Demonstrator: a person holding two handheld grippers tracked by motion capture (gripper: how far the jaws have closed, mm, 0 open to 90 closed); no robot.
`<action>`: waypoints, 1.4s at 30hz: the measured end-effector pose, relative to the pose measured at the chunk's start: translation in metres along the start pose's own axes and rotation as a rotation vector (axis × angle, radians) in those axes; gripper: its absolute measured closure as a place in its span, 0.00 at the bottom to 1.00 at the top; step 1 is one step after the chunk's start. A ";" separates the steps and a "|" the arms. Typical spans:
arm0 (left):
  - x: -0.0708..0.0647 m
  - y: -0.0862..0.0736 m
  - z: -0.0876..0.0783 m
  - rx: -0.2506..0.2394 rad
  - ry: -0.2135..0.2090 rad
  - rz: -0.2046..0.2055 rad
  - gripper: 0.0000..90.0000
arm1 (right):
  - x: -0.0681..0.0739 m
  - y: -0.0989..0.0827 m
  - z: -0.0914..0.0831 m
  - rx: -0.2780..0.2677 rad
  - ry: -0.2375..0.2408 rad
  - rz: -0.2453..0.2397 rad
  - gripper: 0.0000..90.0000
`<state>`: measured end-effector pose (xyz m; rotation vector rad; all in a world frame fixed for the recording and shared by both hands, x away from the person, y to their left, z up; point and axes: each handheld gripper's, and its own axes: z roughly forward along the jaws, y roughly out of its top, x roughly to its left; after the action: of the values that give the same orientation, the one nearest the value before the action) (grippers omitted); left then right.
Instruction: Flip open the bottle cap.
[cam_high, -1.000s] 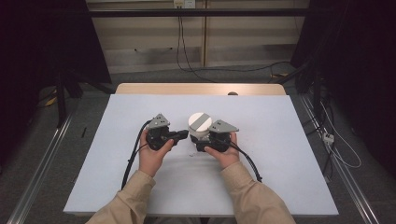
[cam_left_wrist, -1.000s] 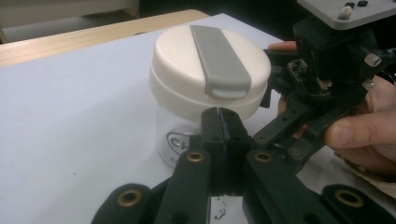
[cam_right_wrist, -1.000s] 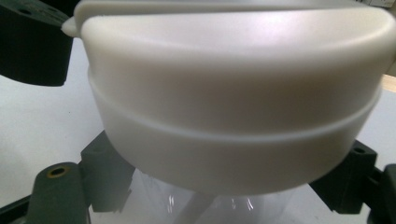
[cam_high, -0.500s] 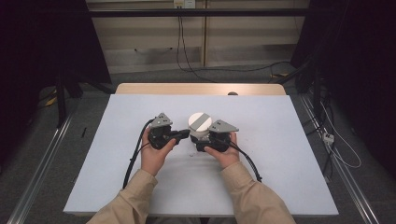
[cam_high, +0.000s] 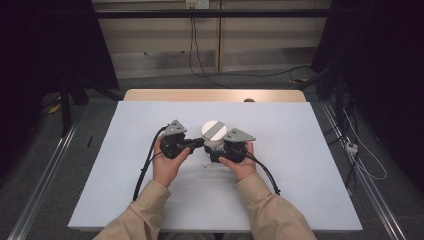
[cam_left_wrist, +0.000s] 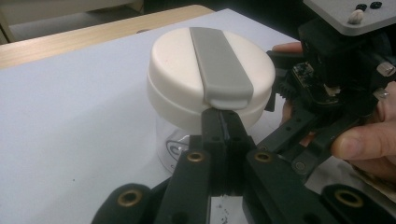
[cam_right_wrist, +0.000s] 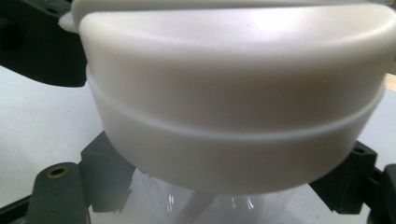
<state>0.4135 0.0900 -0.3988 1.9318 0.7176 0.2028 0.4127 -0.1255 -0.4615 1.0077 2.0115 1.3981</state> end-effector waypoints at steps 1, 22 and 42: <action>0.000 0.000 0.000 0.000 0.001 0.000 1.00 | 0.000 0.000 0.000 0.000 0.000 0.000 0.21; -0.003 0.007 -0.001 -0.014 0.010 0.001 1.00 | 0.001 0.000 0.000 0.005 -0.005 -0.004 0.21; -0.005 0.020 -0.002 -0.042 0.010 0.004 1.00 | 0.000 0.000 0.000 0.009 -0.002 -0.003 0.21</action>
<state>0.4165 0.0831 -0.3792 1.8937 0.7109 0.2281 0.4128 -0.1249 -0.4615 1.0089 2.0192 1.3868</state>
